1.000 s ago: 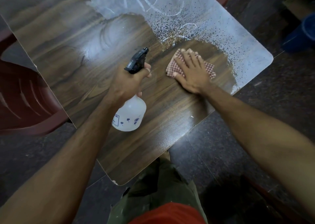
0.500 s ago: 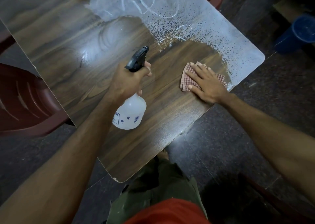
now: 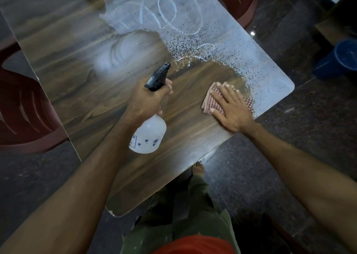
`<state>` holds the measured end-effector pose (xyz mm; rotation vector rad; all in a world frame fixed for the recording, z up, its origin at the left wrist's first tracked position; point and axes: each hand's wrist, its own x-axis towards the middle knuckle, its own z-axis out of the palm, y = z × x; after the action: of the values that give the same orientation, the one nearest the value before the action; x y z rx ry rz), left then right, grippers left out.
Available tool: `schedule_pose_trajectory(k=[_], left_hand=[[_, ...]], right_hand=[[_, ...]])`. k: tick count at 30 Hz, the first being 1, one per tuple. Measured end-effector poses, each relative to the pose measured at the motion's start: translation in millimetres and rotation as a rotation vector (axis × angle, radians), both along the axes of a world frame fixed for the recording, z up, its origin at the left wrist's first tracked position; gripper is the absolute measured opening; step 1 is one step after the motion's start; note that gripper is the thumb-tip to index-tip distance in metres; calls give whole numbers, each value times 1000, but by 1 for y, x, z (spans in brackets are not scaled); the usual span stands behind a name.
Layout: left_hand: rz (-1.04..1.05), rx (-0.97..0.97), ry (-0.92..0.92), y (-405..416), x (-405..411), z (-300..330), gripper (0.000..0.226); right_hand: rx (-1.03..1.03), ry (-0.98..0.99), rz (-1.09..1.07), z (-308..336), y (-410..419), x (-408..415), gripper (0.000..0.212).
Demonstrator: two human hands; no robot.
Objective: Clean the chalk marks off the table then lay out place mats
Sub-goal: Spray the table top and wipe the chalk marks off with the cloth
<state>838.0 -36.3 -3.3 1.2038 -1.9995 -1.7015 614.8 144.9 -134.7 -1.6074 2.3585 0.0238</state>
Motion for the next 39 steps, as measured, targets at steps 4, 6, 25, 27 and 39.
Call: schedule_pose_trajectory(k=[4,6,25,27,39], left_hand=[[4,-25,-76,10,-11,-6,7],[-13,-35,-113,17,-19,-7,7],[-544,-155,-341,77,-134,-9,10],[-572,-159,-361,77,-136,-8,13],[-444,-256,-357,62,-143,-6,21]], right_hand=[[11,24,-156,-4,-31,2,75],[-2,23,-128,-6,-36,21,76],[-104,-34,-208,-5,-5,29,81],[-109,-22,-206,-4,-3,29,81],[-291,1,-229,-9,-2,32,60]])
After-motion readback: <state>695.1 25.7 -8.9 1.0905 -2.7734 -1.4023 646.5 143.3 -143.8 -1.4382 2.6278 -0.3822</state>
